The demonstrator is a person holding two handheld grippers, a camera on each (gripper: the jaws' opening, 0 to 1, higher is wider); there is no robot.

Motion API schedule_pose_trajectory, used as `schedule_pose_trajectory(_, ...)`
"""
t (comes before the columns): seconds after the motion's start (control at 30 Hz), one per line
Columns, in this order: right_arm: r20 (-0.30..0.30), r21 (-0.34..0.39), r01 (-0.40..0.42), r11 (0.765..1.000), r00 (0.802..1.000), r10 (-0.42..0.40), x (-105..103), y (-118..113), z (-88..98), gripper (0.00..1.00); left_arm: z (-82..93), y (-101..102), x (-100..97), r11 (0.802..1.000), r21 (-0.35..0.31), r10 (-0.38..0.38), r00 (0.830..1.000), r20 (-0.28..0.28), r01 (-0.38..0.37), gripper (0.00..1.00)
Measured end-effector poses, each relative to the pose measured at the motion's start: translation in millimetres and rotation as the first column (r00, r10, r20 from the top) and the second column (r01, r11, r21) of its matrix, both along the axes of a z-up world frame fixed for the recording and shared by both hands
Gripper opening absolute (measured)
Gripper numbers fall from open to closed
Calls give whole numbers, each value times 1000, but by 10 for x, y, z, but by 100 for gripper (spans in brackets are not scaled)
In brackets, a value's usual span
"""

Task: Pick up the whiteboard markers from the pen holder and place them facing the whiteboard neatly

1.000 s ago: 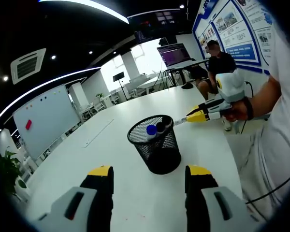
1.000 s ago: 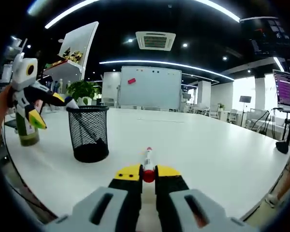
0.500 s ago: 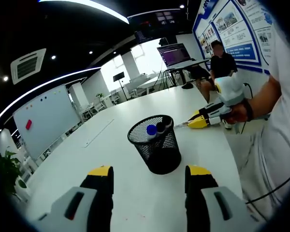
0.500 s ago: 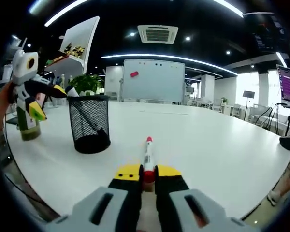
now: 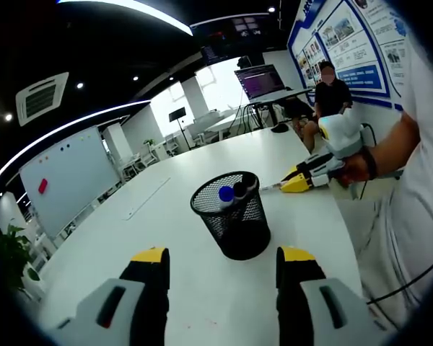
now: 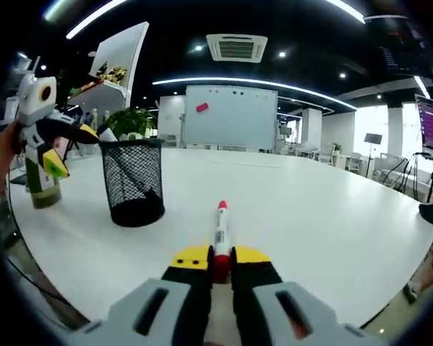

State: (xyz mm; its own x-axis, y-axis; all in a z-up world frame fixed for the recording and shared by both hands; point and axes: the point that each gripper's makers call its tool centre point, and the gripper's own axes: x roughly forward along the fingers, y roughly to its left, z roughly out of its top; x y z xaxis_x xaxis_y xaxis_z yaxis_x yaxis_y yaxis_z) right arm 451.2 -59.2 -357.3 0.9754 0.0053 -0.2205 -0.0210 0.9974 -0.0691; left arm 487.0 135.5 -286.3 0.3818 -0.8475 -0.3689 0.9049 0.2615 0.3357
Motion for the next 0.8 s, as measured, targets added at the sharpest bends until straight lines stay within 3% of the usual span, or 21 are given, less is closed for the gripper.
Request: schedule_pose_trajectory(0.8, -17, 15, -14, 1000, 1000, 14, -1, 23, -48, 13, 4, 0, 0, 1000, -2, 0, 1000, 4, 0, 61)
